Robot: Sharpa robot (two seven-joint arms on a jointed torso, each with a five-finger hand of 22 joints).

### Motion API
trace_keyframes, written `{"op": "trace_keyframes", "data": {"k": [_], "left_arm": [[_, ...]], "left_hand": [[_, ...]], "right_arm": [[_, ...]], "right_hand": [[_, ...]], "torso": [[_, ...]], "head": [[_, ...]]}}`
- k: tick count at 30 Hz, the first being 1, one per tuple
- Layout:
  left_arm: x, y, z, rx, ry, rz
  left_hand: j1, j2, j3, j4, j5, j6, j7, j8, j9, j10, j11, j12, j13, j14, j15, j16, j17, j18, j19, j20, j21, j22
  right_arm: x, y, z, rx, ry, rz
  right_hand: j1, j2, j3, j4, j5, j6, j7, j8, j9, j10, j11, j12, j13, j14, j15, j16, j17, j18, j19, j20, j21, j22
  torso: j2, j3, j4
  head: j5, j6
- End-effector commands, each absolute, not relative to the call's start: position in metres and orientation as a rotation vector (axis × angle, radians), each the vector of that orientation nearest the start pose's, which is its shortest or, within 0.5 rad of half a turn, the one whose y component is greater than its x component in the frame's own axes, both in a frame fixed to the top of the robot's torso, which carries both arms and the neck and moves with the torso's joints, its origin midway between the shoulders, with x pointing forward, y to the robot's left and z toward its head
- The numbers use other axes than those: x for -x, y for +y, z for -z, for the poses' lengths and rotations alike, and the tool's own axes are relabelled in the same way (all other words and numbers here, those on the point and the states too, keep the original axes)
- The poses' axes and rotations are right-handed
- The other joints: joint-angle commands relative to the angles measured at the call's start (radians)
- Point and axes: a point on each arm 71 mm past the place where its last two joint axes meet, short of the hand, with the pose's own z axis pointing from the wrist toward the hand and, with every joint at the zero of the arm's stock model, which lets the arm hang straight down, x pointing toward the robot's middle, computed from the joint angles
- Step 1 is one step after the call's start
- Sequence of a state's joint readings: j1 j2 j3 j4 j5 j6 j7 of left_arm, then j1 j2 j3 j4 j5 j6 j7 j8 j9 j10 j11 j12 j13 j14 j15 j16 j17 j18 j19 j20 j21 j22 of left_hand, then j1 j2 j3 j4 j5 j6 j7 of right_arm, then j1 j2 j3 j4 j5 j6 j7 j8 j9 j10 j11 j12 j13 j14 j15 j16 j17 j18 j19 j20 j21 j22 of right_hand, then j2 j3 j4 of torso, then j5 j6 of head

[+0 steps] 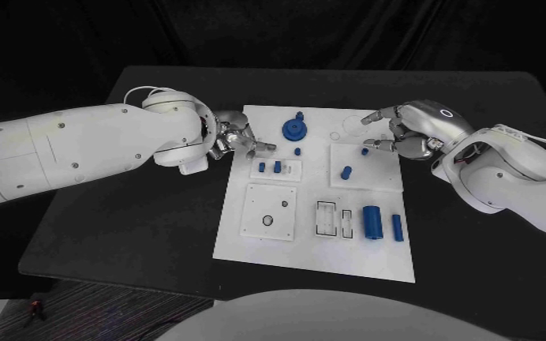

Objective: Assemble the parts on the task board

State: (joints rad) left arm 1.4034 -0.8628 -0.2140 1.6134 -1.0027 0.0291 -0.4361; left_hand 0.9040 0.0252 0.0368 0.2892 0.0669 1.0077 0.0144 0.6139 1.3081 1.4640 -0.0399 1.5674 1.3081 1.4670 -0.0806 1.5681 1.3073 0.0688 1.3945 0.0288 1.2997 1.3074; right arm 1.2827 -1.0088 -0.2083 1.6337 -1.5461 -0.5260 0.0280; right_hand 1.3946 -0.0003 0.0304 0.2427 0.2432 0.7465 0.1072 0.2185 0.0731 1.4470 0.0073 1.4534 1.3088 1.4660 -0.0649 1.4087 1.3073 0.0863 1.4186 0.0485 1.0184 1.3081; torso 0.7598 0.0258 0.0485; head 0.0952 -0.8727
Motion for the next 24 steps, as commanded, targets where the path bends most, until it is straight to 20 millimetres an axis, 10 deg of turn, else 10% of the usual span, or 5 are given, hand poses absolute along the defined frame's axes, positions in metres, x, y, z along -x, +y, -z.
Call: {"op": "trace_keyframes", "data": {"k": [1, 9, 13, 16, 24], "left_arm": [[-0.482, 0.198, 0.158, 0.111, 1.974, 0.635], [-0.491, 0.180, 0.126, -0.192, 1.642, 0.824], [-0.493, 0.171, 0.128, -0.370, 1.585, 0.849], [-0.492, 0.163, 0.140, -0.552, 1.546, 0.860], [-0.487, 0.150, 0.160, -0.720, 1.504, 0.883]], "left_hand": [[0.010, -0.005, -0.013, -0.005, 0.002, -0.009, -0.002, -0.002, 0.036, 0.107, -0.009, 0.003, 0.263, 0.104, -0.007, 0.003, 0.263, 0.000, 0.007, -0.001, 0.007, 0.162], [0.251, 0.010, -0.027, -0.035, 0.107, -0.136, 0.029, -0.102, 0.001, 0.063, 0.022, -0.043, 0.217, 0.104, 0.026, 0.003, 0.263, 0.018, -0.082, 0.021, -0.094, 0.146], [0.446, 0.011, 0.071, -0.096, 0.065, -0.196, 0.077, -0.248, -0.141, -0.256, 0.076, -0.307, -0.011, -0.063, 0.078, -0.069, 0.137, 0.030, -0.250, 0.055, -0.213, 0.110], [0.520, -0.022, 0.131, -0.104, 0.044, -0.195, 0.091, -0.285, -0.210, -0.628, 0.104, -0.721, -0.357, -0.373, 0.108, -0.213, -0.088, 0.027, -0.301, 0.074, -0.197, 0.107], [0.595, -0.088, 0.243, -0.125, 0.049, -0.163, 0.098, -0.447, -0.445, -0.656, 0.103, -1.011, -0.637, -0.210, 0.080, -0.248, -0.203, -0.012, -0.013, 0.084, 0.078, 0.188]], "right_arm": [[-0.449, -0.245, 0.182, 0.292, 1.492, -0.633], [-0.449, -0.244, 0.182, 0.293, 1.492, -0.633], [-0.449, -0.244, 0.182, 0.294, 1.490, -0.635], [-0.449, -0.245, 0.182, 0.296, 1.485, -0.637], [-0.447, -0.247, 0.181, 0.297, 1.471, -0.643]], "right_hand": [[0.008, 0.005, 0.000, -0.006, 0.004, -0.003, -0.001, -0.005, -0.002, -0.006, -0.001, -0.007, 0.101, 0.059, 0.005, -0.005, 0.090, 0.016, -0.009, 0.001, -0.005, 0.124], [0.008, 0.005, 0.000, -0.006, 0.004, -0.003, -0.001, -0.005, -0.002, -0.006, -0.001, -0.007, 0.101, 0.059, 0.005, -0.005, 0.090, 0.016, -0.009, 0.001, -0.005, 0.124], [0.008, 0.006, 0.000, -0.006, 0.004, -0.002, -0.001, -0.005, -0.002, -0.005, -0.001, -0.006, 0.103, 0.059, 0.005, -0.005, 0.090, 0.016, -0.009, 0.001, -0.004, 0.124], [0.008, 0.006, 0.000, -0.006, 0.004, -0.002, -0.001, -0.005, -0.002, -0.003, -0.001, -0.004, 0.105, 0.059, 0.005, -0.005, 0.091, 0.015, -0.008, 0.001, -0.001, 0.125], [0.009, 0.006, 0.001, -0.006, 0.005, -0.002, -0.001, -0.005, -0.002, -0.003, -0.001, -0.004, 0.106, 0.060, 0.005, -0.002, 0.094, 0.015, -0.007, 0.001, 0.002, 0.126]], "torso": [[0.000, -0.0009, -0.0007], [0.000, 0.0009, -0.0010], [0.000, 0.0010, 0.0000], [0.001, 0.0014, -0.0008], [0.002, -0.0010, -0.0027]], "head": [[0.001, 0.000], [0.000, 0.000], [-0.002, 0.000], [-0.008, 0.000], [-0.016, 0.000]]}}
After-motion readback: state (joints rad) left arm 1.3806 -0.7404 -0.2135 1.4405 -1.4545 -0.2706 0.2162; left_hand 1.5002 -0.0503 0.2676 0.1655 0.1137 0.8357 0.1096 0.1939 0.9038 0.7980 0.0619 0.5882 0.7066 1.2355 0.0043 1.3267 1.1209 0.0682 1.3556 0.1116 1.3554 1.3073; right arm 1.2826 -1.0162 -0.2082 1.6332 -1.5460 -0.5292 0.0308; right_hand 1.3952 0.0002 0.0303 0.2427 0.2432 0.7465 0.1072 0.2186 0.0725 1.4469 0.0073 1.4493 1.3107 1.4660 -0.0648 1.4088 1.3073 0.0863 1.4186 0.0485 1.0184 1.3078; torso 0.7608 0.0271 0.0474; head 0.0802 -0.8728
